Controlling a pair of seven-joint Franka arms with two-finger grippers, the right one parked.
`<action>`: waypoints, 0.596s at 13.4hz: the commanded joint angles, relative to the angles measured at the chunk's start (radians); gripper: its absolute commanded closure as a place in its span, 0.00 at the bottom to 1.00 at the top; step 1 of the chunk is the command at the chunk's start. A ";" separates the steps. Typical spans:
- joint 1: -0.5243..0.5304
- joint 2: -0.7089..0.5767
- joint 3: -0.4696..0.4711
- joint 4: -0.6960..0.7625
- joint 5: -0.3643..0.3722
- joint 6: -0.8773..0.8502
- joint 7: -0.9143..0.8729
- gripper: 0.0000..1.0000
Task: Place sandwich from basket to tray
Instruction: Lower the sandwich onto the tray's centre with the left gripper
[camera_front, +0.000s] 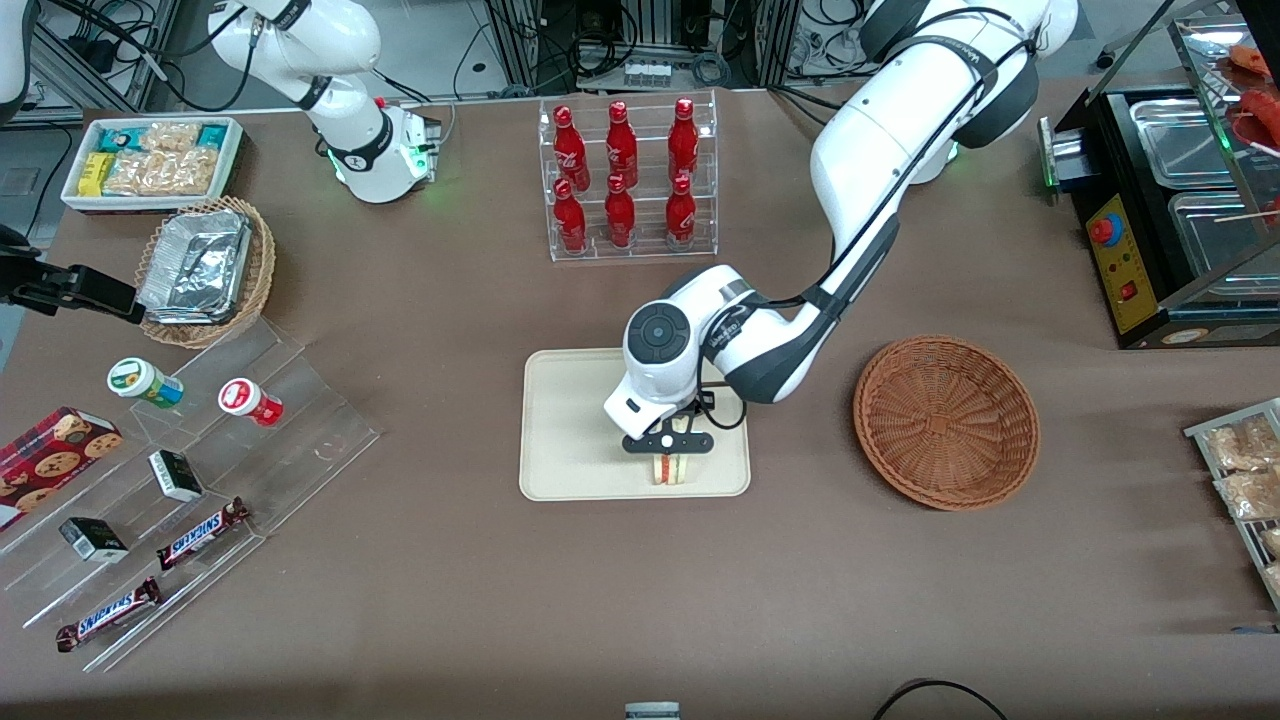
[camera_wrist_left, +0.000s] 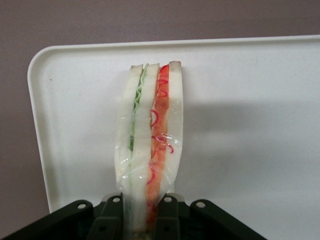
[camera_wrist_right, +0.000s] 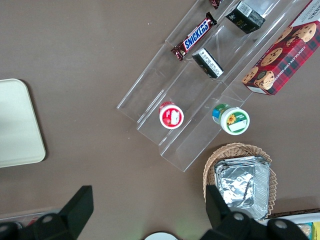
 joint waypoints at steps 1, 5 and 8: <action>-0.017 0.015 0.009 0.035 0.011 -0.012 -0.002 0.68; -0.017 0.015 0.009 0.030 0.013 -0.012 -0.045 0.00; -0.017 0.015 0.009 0.032 0.013 -0.012 -0.047 0.00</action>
